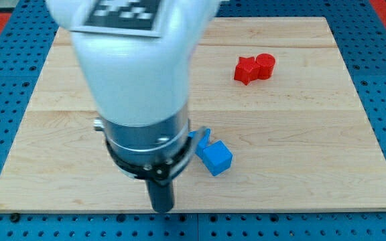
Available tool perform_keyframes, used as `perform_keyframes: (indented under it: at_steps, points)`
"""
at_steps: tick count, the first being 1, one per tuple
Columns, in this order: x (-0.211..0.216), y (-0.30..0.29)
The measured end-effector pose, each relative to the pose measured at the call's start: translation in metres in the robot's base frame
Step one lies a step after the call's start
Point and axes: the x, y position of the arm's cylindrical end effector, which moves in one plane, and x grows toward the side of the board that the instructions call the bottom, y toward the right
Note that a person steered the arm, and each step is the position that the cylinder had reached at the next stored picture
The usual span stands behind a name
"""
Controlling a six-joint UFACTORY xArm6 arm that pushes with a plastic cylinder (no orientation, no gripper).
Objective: Push blue cube towards the right side of the board
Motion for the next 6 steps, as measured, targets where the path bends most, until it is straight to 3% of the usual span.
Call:
perform_keyframes:
  at_steps: [2,4,6]
  points:
    - [-0.058,0.049]
    - [-0.072,0.122]
    - [-0.087,0.145]
